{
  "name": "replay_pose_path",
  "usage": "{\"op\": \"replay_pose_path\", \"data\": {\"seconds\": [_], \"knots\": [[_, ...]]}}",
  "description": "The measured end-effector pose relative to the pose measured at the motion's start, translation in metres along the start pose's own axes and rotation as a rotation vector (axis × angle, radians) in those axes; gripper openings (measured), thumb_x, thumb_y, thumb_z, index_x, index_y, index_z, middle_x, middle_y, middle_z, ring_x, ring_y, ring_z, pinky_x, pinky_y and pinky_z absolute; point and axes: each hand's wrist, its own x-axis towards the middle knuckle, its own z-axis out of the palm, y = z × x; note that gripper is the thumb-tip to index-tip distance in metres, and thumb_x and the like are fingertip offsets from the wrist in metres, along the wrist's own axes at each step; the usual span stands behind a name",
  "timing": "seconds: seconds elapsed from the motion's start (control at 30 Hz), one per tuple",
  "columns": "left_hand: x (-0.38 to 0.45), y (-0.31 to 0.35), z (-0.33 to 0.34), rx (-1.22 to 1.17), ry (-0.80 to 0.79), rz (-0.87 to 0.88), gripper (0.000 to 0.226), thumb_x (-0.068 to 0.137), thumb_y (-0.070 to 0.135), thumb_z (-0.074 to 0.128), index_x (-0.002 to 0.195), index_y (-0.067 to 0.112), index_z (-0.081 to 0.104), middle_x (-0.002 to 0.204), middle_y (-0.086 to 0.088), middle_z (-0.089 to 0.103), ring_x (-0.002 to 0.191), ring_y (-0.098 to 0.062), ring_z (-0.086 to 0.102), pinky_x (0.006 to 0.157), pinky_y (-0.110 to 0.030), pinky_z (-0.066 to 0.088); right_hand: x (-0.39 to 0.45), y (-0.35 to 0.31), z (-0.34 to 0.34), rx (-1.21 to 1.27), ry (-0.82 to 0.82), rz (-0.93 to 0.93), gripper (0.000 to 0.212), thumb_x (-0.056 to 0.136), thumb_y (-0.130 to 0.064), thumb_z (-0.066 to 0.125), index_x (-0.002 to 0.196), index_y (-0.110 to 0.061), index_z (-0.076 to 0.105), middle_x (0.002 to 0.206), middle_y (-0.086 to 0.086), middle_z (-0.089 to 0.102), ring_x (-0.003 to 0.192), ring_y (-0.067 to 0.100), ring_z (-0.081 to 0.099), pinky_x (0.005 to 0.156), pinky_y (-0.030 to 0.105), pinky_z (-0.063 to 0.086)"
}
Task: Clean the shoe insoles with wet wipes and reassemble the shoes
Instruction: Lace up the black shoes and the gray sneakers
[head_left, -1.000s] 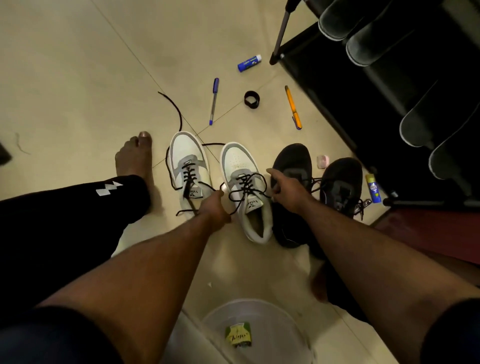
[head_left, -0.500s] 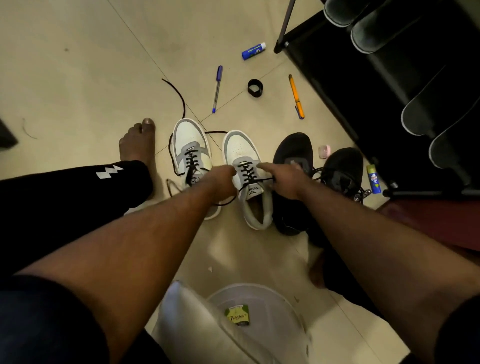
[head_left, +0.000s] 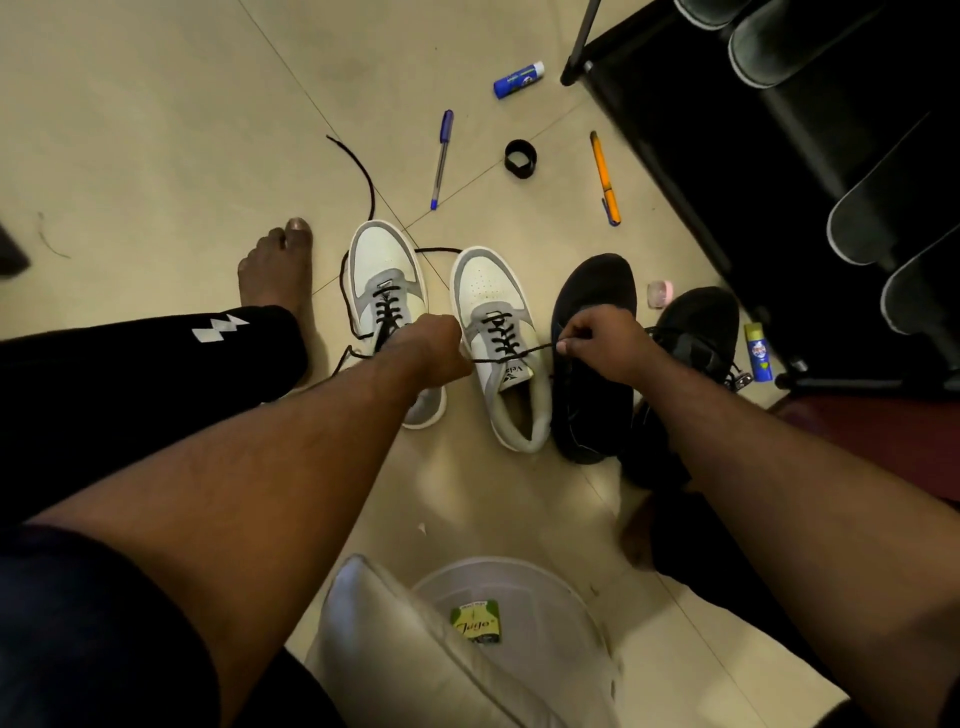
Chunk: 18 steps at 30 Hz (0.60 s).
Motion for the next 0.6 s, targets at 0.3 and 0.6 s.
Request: {"op": "replay_pose_path", "data": {"seconds": [0.3, 0.6], "knots": [[-0.009, -0.003, 0.014, -0.271, 0.054, 0.038, 0.052, 0.089, 0.024, 0.064, 0.138, 0.014, 0.048, 0.126, -0.013, 0.06, 0.114, -0.03, 0.057, 0.097, -0.041, 0.049, -0.025, -0.02, 0.045, -0.715, 0.1, -0.354, 0.051, 0.079, -0.037, 0.072, 0.125, -0.028, 0.053, 0.153, 0.008, 0.028, 0.139, 0.034, 0.024, 0.109, 0.055, 0.021], [-0.001, 0.007, 0.033, -0.117, 0.077, 0.161, 0.052, 0.089, 0.022, 0.07, 0.14, 0.024, 0.055, 0.134, -0.007, 0.062, 0.122, -0.025, 0.057, 0.097, -0.031, 0.044, -0.029, -0.033, 0.076, -0.559, 0.316, -0.148, 0.021, 0.092, -0.025, 0.056, 0.11, -0.021, 0.065, 0.123, 0.006, 0.055, 0.114, 0.028, 0.047, 0.095, 0.044, 0.035]]}}
